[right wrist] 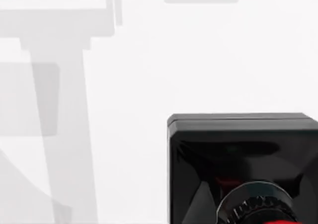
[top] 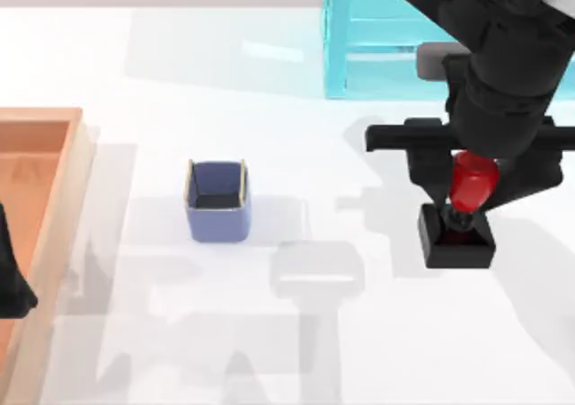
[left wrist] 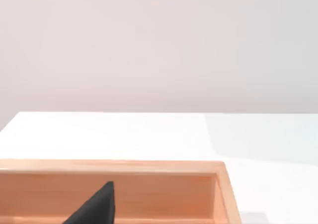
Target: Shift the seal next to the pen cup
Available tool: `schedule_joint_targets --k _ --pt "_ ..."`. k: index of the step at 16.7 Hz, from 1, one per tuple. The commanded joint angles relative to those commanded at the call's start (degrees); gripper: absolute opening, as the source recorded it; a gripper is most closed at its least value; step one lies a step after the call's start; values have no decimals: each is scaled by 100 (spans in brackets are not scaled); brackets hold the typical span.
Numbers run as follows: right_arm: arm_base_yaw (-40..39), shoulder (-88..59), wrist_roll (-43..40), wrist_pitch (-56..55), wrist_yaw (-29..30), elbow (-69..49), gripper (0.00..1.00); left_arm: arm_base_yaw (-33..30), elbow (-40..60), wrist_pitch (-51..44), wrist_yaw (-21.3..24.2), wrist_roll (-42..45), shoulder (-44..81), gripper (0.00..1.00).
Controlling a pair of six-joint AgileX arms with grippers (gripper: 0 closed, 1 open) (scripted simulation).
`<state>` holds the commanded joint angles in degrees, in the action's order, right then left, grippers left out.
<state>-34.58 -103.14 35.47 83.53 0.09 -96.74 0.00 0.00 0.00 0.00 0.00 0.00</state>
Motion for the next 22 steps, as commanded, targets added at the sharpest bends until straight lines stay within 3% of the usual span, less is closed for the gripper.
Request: schedule_joint_targets --k 7,17,22 --pt "-36 -365 83 -22 76 -393 0 0 0 0 0 0 0 100" --pt "-496 -3543 513 -112 655 -4090 0 0 0 0 0 0 0 100" --pt "-582 -4067 575 -203 789 -4655 0 0 0 0 0 0 0 100"
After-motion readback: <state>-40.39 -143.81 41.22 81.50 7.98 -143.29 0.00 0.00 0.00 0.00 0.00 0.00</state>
